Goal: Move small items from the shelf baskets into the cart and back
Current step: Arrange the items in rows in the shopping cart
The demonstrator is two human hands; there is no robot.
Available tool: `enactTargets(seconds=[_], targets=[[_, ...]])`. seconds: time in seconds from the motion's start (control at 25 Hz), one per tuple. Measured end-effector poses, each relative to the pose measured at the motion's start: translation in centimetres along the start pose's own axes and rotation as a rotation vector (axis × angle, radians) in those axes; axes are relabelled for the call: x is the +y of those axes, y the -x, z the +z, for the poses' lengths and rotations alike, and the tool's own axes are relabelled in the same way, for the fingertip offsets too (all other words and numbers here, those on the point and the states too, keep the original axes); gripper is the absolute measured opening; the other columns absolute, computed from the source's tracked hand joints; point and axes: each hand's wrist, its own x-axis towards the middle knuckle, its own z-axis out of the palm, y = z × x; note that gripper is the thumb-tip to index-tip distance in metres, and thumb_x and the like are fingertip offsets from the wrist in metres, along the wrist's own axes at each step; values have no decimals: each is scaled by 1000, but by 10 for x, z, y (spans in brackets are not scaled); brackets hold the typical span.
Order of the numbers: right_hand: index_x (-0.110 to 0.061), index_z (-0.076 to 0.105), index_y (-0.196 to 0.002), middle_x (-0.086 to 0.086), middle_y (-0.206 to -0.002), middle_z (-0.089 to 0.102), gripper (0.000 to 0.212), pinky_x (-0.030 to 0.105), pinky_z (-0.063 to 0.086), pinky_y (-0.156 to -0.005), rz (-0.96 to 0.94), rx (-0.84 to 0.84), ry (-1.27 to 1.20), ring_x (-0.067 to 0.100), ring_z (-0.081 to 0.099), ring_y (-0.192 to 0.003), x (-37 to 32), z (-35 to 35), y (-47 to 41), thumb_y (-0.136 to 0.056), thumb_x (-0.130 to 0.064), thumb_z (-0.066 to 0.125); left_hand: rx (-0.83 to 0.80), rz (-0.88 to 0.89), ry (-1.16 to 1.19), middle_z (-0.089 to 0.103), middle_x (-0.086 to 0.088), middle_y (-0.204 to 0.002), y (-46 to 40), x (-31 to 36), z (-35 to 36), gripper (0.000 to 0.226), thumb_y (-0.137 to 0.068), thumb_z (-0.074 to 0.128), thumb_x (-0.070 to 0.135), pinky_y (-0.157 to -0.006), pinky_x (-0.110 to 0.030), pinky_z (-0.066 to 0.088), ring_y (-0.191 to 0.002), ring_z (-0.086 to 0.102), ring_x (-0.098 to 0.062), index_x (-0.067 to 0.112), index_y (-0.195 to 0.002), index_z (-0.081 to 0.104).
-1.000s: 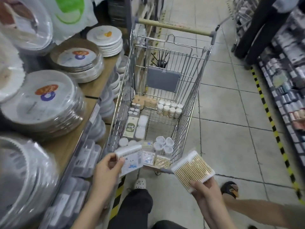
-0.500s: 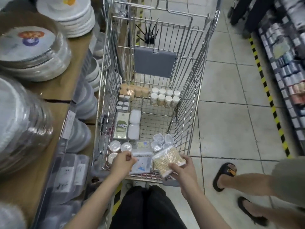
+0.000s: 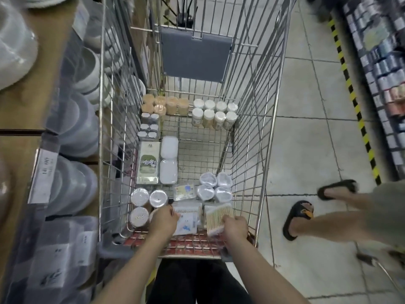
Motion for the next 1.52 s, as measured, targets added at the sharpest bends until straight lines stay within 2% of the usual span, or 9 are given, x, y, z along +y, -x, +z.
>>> enactTargets(seconds=[0.2,0.32,0.56,0.72,1.0,1.12,1.24,1.4,1.52], targets=[[-2,51,-116,16,-95,63,29,42,57,-74,114,7,18,35,65,-87,17,21,-30,-87,0,53,-50,-21,-73,64,-7,-96,-21,5,19,6,-93,56,15,-74,-32,47,-92,61,-27,10,-94,58],[-2,54,-108,15,-91,62,19,35,53,-64,125,10,73,32,63,-84,18,27,-45,-90,2,48,-78,-89,-80,66,-12,-103,-32,3,30,11,-94,55,15,-77,-35,47,-96,61,-29,5,-97,59],[-1,45,-118,13,-92,57,26,30,44,-62,69,37,232,28,57,-79,18,39,-60,-93,2,39,-80,-139,-86,63,-12,-96,-48,1,48,21,-94,51,10,-69,-30,40,-85,56,-27,9,-74,49],[0,38,-133,20,-134,45,41,39,46,-88,58,75,469,36,52,-117,17,47,-58,-92,-4,44,-15,-163,-99,62,-12,-92,-51,-1,56,13,-93,47,5,-65,-30,38,-78,53,-25,2,-92,60],[2,9,-147,17,-152,23,72,42,34,-108,23,-30,645,32,28,-138,23,53,-43,-90,-17,49,-53,-190,-90,56,-8,-90,-46,-2,57,13,-91,44,0,-66,-28,36,-79,49,-22,8,-89,54],[-8,30,-141,14,-143,34,56,44,40,-102,-29,-136,732,33,41,-127,29,52,-46,-90,-23,47,-93,-158,-33,64,-10,-100,-45,-5,59,23,-89,43,-3,-69,-29,41,-84,55,-23,7,-98,62],[-9,53,-118,11,-125,54,33,38,50,-86,-42,-173,704,29,57,-107,25,48,-48,-88,-21,46,-143,-122,-25,65,-9,-110,-44,-8,58,32,-90,42,-2,-72,-30,43,-92,58,-24,9,-112,62],[-7,54,-97,7,-98,58,15,26,41,-61,-135,-257,712,20,55,-80,11,24,-35,-92,-14,42,-176,-79,-35,66,-7,-111,-27,-5,39,25,-93,46,7,-72,-30,48,-94,60,-23,10,-111,63],[-8,53,-103,9,-103,58,18,28,44,-70,-282,-313,768,22,56,-86,-2,1,-8,-93,-18,42,-225,-52,-30,63,-7,-121,2,2,11,32,-94,45,9,-84,-33,50,-103,59,-22,9,-122,60]])
